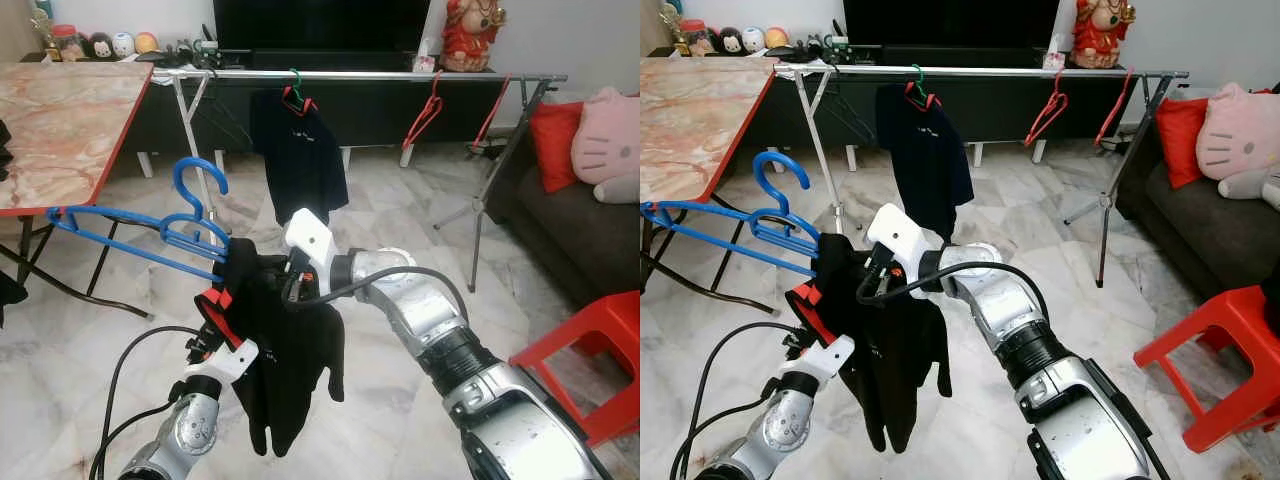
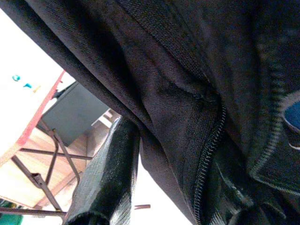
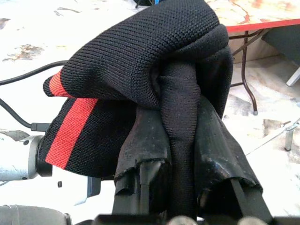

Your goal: Hang hanger

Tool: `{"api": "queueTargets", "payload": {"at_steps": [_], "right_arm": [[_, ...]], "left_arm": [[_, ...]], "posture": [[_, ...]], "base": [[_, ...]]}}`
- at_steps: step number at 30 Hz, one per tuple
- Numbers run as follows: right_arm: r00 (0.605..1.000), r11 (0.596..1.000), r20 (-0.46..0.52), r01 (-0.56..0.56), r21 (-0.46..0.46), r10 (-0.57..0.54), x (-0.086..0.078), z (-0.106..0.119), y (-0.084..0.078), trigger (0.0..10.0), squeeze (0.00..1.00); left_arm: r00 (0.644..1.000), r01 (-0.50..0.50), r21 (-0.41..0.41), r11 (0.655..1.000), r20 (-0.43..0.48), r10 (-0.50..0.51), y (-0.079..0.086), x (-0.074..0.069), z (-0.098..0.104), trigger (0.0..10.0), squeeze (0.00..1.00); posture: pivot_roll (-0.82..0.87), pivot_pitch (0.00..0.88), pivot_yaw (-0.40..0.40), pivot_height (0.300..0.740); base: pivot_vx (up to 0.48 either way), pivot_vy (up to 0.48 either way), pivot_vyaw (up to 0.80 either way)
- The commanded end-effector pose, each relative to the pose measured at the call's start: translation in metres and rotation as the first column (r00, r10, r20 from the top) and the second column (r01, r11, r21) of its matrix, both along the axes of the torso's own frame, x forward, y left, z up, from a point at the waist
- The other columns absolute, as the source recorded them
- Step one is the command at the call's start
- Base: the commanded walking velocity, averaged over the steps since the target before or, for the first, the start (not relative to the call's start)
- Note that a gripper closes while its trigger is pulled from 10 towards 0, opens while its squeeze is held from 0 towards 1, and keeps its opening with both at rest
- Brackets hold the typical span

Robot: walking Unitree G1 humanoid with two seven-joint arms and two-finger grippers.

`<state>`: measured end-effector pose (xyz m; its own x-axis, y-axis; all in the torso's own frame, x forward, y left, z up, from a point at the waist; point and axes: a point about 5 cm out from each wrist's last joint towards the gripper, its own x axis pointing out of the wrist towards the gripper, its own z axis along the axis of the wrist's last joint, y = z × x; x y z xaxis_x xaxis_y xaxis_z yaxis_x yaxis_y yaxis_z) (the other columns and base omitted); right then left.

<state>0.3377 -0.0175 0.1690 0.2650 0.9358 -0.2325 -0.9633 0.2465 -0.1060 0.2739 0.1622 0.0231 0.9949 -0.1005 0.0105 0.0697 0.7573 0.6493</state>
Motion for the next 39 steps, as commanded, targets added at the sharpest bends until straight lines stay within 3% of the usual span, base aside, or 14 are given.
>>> {"api": "queueTargets", "payload": {"at_steps": [1, 14, 19, 23, 25, 30, 31, 32, 33, 34, 35, 36, 37, 39], "right_arm": [[0.999, 1.0, 0.04, 0.009, 0.02, -0.01, 0.004, 0.011, -0.001, 0.0, 0.0], [0.999, 1.0, 0.045, -0.012, 0.019, 0.011, 0.002, 0.011, 0.0, 0.0, 0.0], [0.999, 1.0, 0.048, -0.013, 0.006, 0.013, 0.002, 0.008, -0.003, 0.0, 0.0], [0.999, 1.0, 0.05, -0.01, -0.018, 0.011, 0.001, 0.004, -0.007, 0.0, 0.0], [0.998, 0.998, 0.063, -0.018, -0.062, 0.022, 0.0, -0.004, -0.019, 0.0, 0.0], [0.996, 0.991, 0.062, -0.052, -0.122, 0.06, -0.002, -0.014, -0.038, 0.0, 0.0], [0.997, 0.99, 0.054, -0.054, -0.131, 0.061, -0.002, -0.016, -0.045, 0.0, 0.0], [0.997, 0.984, 0.033, -0.068, -0.168, 0.074, -0.003, -0.022, -0.062, 0.0, 0.0], [0.997, 0.984, 0.033, -0.068, -0.168, 0.074, -0.003, -0.022, -0.062, 0.0, 0.0], [0.996, 0.98, 0.02, -0.08, -0.18, 0.085, -0.004, -0.024, -0.069, 0.0, 0.0], [0.995, 0.976, 0.011, -0.099, -0.192, 0.103, -0.005, -0.025, -0.076, 0.0, 0.0], [0.995, 0.976, 0.011, -0.099, -0.192, 0.103, -0.005, -0.025, -0.076, 0.0, 0.0], [0.993, 0.97, -0.001, -0.114, -0.215, 0.116, -0.006, -0.029, -0.089, 0.0, 0.0], [0.993, 0.968, -0.003, -0.117, -0.222, 0.12, -0.007, -0.029, -0.093, 0.0, 0.0]], "left_arm": [[1.0, 0.009, -0.017, 1.0, -0.01, -0.01, -0.002, -0.001, -0.001, 0.0, 0.0], [0.998, 0.027, -0.035, 0.999, -0.062, -0.029, -0.003, -0.001, -0.005, 0.0, 0.0], [0.996, -0.071, -0.144, 0.987, -0.067, 0.062, 0.006, -0.001, -0.004, 0.0, 0.0], [0.981, -0.189, -0.255, 0.948, -0.085, 0.172, 0.018, -0.001, -0.004, 0.0, 0.0], [0.949, -0.315, -0.347, 0.883, -0.122, 0.29, 0.033, -0.004, -0.006, 0.0, 0.0], [0.916, -0.4, -0.39, 0.829, -0.156, 0.369, 0.048, -0.01, -0.011, 0.0, 0.0], [0.909, -0.415, -0.398, 0.818, -0.164, 0.382, 0.051, -0.011, -0.011, 0.0, 0.0], [0.887, -0.462, -0.427, 0.777, -0.205, 0.415, 0.059, -0.015, -0.015, 0.0, 0.0], [0.887, -0.462, -0.427, 0.777, -0.205, 0.415, 0.059, -0.015, -0.015, 0.0, 0.0], [0.877, -0.48, -0.442, 0.758, -0.226, 0.424, 0.061, -0.017, -0.017, 0.9, 0.0], [0.868, -0.496, -0.456, 0.739, -0.243, 0.432, 0.063, -0.019, -0.019, 4.0, 0.0], [0.868, -0.496, -0.456, 0.739, -0.243, 0.432, 0.063, -0.019, -0.019, 4.0, 0.0], [0.854, -0.52, -0.474, 0.711, -0.27, 0.444, 0.067, -0.022, -0.022, 8.8, 0.0], [0.85, -0.526, -0.481, 0.702, -0.279, 0.447, 0.068, -0.023, -0.023, 8.8, 0.0]], "posture": [[-0.11, 0.0, -0.08, 0.74], [-0.1, 0.0, -0.074, 0.74], [-0.1, 0.0, -0.071, 0.74], [-0.11, 0.0, -0.068, 0.74], [-0.11, 0.0, -0.067, 0.74], [-0.11, 0.0, -0.067, 0.74], [-0.11, 0.0, -0.068, 0.74], [-0.11, 0.0, -0.066, 0.74], [-0.11, 0.0, -0.066, 0.74], [-0.11, 0.0, -0.066, 0.74], [-0.11, 0.0, -0.065, 0.74], [-0.11, 0.0, -0.065, 0.74], [-0.11, 0.0, -0.064, 0.74], [-0.11, 0.0, -0.064, 0.74]], "base": [[0.0, 0.0, 0.0], [0.0, 0.0, 0.0], [0.0, 0.0, 0.0], [0.0, 0.0, 0.0], [0.0, 0.0, 0.0], [0.0, 0.0, 0.0], [0.0, 0.0, 0.0], [0.0, 0.0, 0.0], [0.0, 0.0, 0.0], [0.0, 0.0, 0.0], [0.0, 0.0, 0.0], [0.0, 0.0, 0.0], [0.0, 0.0, 0.0], [0.0, 0.0, 0.0]]}}
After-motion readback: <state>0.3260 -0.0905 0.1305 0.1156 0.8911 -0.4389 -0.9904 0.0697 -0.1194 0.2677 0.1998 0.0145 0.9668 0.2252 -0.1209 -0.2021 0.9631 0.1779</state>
